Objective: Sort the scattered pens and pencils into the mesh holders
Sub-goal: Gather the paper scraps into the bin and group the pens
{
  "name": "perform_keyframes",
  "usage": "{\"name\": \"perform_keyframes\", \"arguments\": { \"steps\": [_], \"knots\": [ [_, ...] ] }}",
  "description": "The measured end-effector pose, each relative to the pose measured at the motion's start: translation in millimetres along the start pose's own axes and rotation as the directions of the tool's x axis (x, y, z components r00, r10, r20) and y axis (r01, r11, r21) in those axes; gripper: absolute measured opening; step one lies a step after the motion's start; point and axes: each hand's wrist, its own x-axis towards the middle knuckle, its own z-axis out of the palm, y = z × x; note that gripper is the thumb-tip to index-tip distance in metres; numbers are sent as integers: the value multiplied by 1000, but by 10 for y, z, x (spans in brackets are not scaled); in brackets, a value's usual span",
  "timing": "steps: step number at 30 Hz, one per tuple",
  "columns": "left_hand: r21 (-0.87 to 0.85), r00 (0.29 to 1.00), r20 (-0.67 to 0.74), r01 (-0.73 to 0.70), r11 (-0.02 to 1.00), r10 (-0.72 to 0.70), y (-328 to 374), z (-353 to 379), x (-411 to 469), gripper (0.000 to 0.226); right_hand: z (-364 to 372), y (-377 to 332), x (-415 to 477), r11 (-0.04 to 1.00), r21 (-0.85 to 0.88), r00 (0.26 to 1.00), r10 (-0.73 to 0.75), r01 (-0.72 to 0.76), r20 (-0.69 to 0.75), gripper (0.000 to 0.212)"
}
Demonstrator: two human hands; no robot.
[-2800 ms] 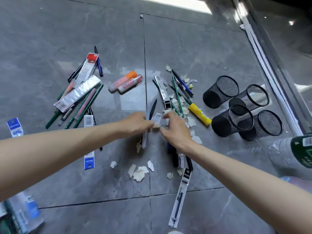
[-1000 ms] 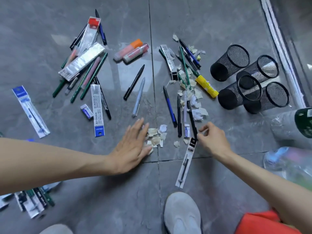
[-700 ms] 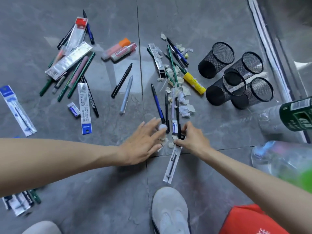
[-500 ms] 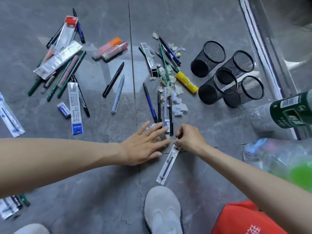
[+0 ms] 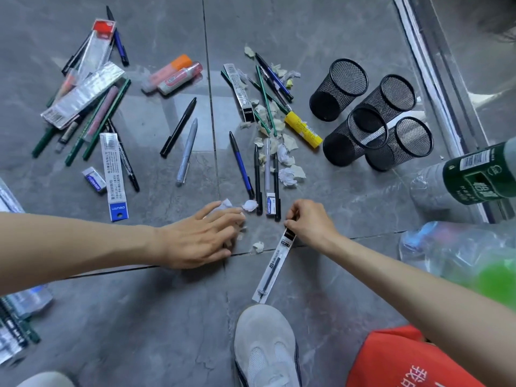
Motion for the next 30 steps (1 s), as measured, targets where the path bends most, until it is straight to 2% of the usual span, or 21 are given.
{"name": "perform_keyframes", "arguments": {
  "steps": [3,6,7,9,11,12,14,16,18,19,21,25,28,30],
  "knots": [
    [-82,997,-10,77,994,-78,-55,-27,66,42,-52,-50,41,1000,16,997,-15,17,-78,14],
    [-82,979,102,184,979,-176,-7,7,187,59,-72,-121,100,998,49,998,-41,44,-54,21],
    [-63,979,140,161,985,-151,9,11,180,61,-57,-141,116,998,60,998,-33,36,-54,20],
    [3,990,140,26,1000,-27,24,-14,124,58,-19,-181,147,997,82,997,5,1,-79,19],
    [33,999,24,-32,999,31,13,-78,114,49,2,-236,186,997,72,994,27,-19,-105,33],
    [13,999,-53,8,1000,-7,-18,-104,160,46,4,-280,206,999,45,993,22,-17,-118,43],
    [-50,972,-121,196,979,-201,-112,-175,345,42,1,-390,244,999,-35,991,14,-19,-134,56],
    [-25,918,-71,389,921,-389,-245,-233,560,48,-9,-505,313,995,-85,989,44,-57,-138,58],
    [53,903,22,427,903,-429,-397,-261,696,72,-30,-597,389,991,-40,988,125,-129,-94,56],
    [99,917,49,389,916,-395,-456,-282,734,78,-37,-627,420,985,15,983,171,-170,-60,53],
    [185,962,51,253,950,-267,-516,-310,776,65,-24,-637,448,972,95,977,215,-213,-14,44],
    [346,999,-11,35,938,-33,-581,-321,808,44,55,-540,429,966,227,991,133,-123,-30,34],
    [423,996,55,-92,901,76,-567,-349,892,25,39,-442,402,936,320,985,168,-146,-45,44],
    [440,979,140,-194,877,146,-552,-378,959,22,31,-390,373,934,311,980,195,-177,-30,50]
  ]
}}
